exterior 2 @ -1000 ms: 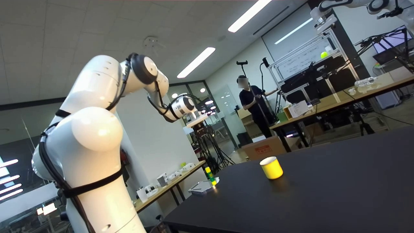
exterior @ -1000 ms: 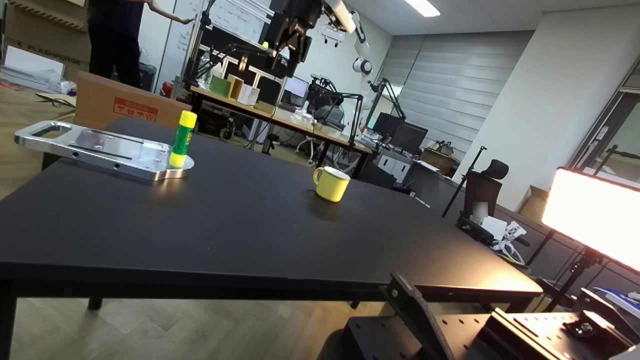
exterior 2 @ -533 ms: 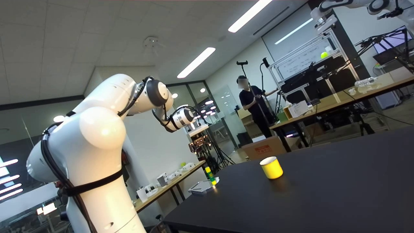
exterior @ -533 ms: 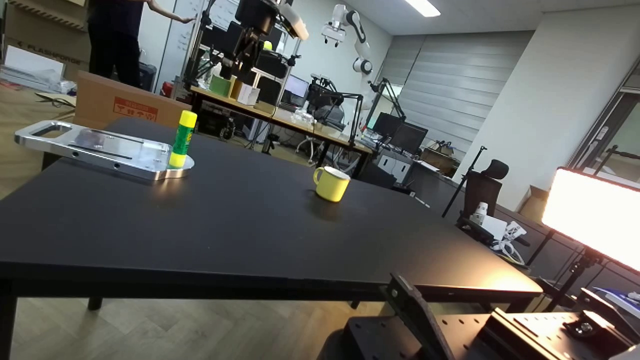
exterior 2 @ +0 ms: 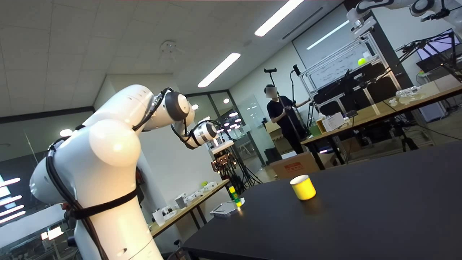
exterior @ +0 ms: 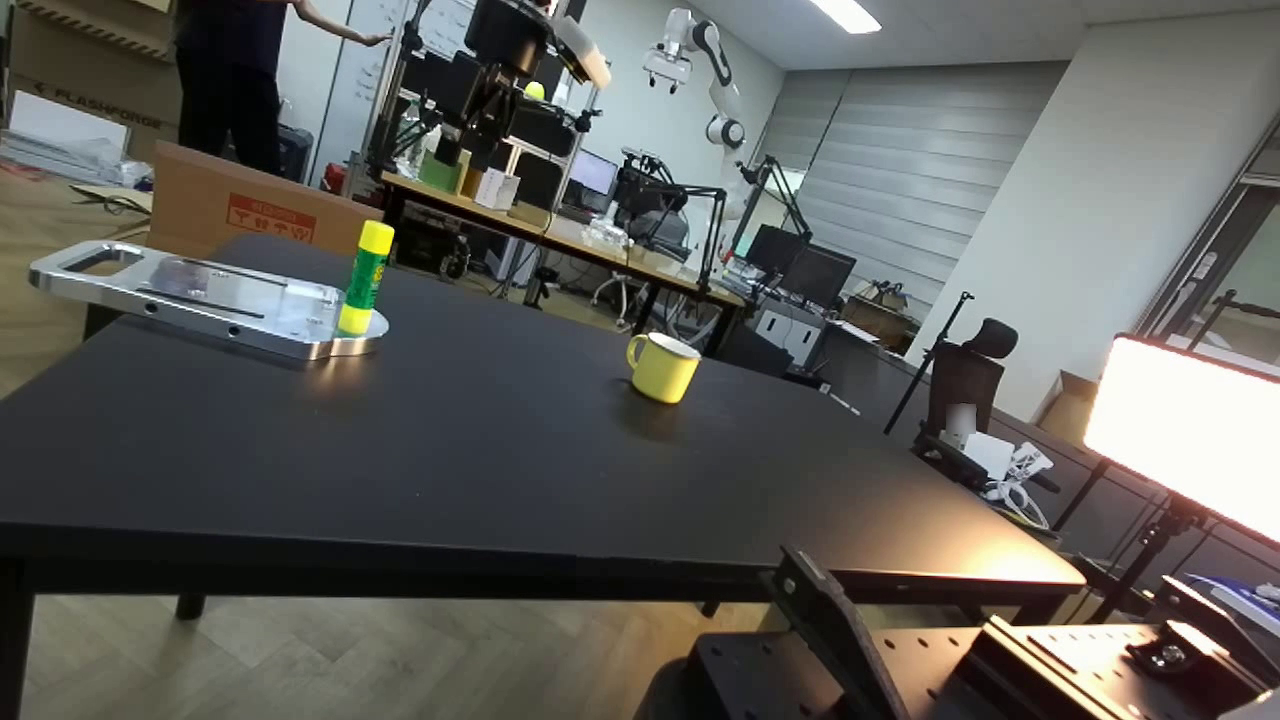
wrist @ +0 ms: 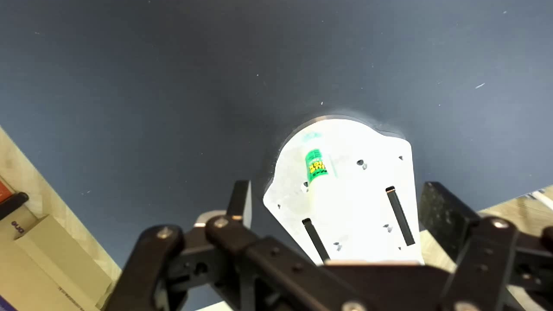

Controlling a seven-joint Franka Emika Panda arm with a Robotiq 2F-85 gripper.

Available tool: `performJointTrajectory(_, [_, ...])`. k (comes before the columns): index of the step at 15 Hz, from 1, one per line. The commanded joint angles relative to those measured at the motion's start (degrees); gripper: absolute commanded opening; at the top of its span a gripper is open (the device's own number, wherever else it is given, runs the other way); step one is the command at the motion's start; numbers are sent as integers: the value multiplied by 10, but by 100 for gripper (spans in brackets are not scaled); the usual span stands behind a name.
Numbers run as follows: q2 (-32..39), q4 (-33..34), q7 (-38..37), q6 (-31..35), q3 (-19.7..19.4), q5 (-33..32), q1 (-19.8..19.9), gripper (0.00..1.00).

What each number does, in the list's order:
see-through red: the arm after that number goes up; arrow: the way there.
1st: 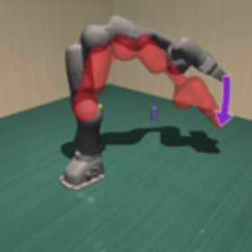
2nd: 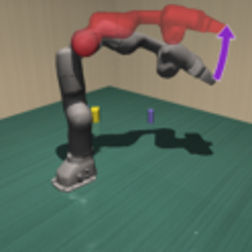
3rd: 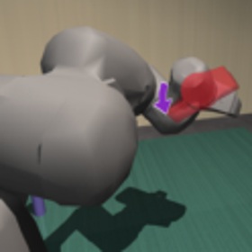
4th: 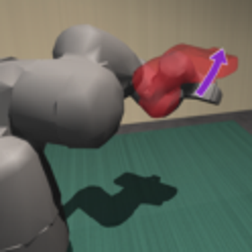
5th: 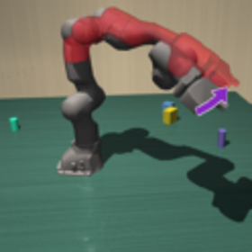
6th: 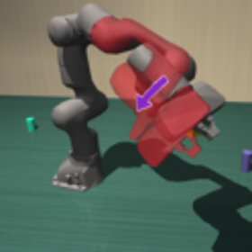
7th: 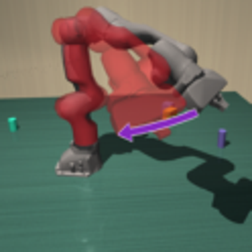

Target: Pick the object and put it in the cup

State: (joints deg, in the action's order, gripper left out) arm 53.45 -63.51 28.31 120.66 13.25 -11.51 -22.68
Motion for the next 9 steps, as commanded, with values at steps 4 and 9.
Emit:
performJointTrajectory(4, [0,0,0,0,0,0,0,100])
performJointTrajectory(9, [18,25,7,-5,-2,-4,-4,100])
